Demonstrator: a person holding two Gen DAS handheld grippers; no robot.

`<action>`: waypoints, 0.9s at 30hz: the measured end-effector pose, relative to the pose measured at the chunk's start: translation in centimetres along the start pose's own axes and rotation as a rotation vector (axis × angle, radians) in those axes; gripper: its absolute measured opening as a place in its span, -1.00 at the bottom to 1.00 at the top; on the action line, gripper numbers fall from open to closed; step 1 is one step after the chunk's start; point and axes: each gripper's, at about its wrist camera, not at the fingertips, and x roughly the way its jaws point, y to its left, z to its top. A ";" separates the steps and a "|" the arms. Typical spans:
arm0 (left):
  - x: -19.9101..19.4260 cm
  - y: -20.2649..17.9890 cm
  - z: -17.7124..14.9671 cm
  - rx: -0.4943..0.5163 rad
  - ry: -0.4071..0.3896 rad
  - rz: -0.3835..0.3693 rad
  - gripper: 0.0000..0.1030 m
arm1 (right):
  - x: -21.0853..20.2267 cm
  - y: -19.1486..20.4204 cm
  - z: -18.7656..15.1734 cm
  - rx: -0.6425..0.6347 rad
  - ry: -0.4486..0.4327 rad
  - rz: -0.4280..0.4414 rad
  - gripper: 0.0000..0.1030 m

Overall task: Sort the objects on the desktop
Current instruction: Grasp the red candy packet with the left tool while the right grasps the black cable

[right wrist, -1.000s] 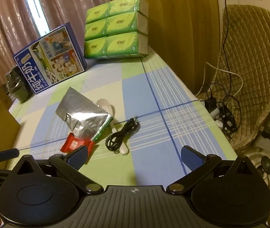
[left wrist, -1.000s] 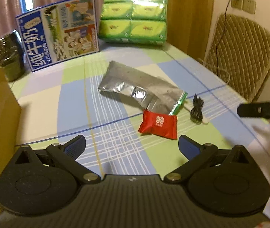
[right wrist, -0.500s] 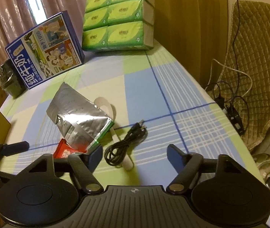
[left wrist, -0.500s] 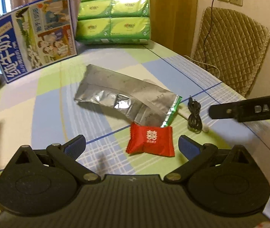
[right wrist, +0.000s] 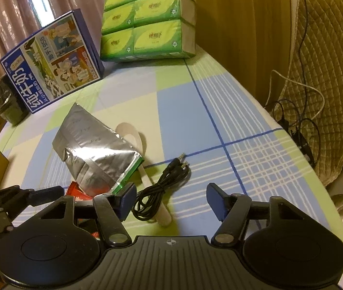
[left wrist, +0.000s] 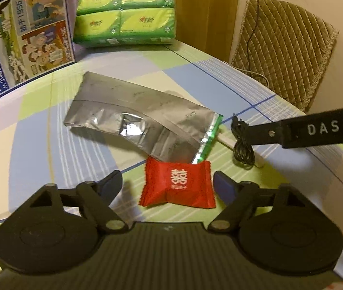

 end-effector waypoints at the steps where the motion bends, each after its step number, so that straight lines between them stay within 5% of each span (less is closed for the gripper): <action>1: 0.2 -0.2 0.0 0.009 0.001 -0.001 0.52 | 0.2 0.0 0.0 0.000 0.003 0.003 0.20; 4: 0.5 -0.7 -0.1 0.039 0.007 0.002 0.47 | 0.7 0.2 0.1 0.002 0.011 0.013 0.17; 6: 0.6 -0.6 -0.2 0.030 0.015 0.006 0.13 | 1.2 0.3 0.1 -0.001 0.021 0.017 0.14; 9: 0.4 0.1 -0.1 -0.001 0.019 0.007 -0.06 | 1.9 0.5 0.0 -0.003 0.029 0.015 0.06; 22: -0.1 1.3 -0.5 -0.050 0.029 0.010 -0.10 | 2.5 1.4 -0.2 -0.052 0.031 0.006 -0.54; 27: -0.6 1.4 -0.8 -0.067 0.034 0.011 -0.10 | 2.2 1.6 -0.4 -0.073 0.033 0.004 -0.61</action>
